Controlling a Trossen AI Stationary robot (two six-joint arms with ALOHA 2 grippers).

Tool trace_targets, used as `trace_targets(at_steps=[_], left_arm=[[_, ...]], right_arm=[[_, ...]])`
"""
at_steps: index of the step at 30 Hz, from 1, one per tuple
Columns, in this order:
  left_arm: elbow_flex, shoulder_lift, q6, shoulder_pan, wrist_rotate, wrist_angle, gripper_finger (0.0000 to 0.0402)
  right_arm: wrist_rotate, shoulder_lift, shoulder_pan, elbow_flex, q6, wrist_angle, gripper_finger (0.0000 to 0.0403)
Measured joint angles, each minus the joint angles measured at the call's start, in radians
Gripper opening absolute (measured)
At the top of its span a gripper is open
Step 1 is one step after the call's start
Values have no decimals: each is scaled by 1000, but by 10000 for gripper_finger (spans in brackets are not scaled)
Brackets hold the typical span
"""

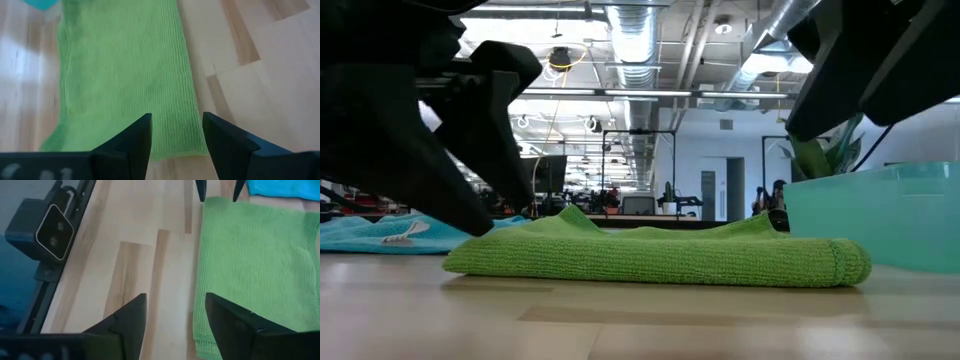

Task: Roll microfiber towels into tight, uniform cylinder then place into a basket
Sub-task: Roll the green towel

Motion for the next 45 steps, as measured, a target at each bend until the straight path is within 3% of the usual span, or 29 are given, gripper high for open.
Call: trace_targets(at_steps=[9, 17, 26, 35, 45], left_arm=[[1, 16, 37, 26, 36, 10, 168], [1, 47, 30, 46, 70, 3, 168], [4, 62, -84, 47, 113, -13, 168], [2, 65, -225, 35, 150, -19, 168], [3, 66, -409, 32, 266, -7, 168]], right_arm=[[-19, 94, -5, 11, 27, 18, 214], [-13, 114, -4, 80, 57, -84, 195], [-3, 124, -35, 104, 84, -179, 180], [-22, 130, -65, 104, 92, -182, 196], [-35, 130, -65, 104, 93, -167, 197]])
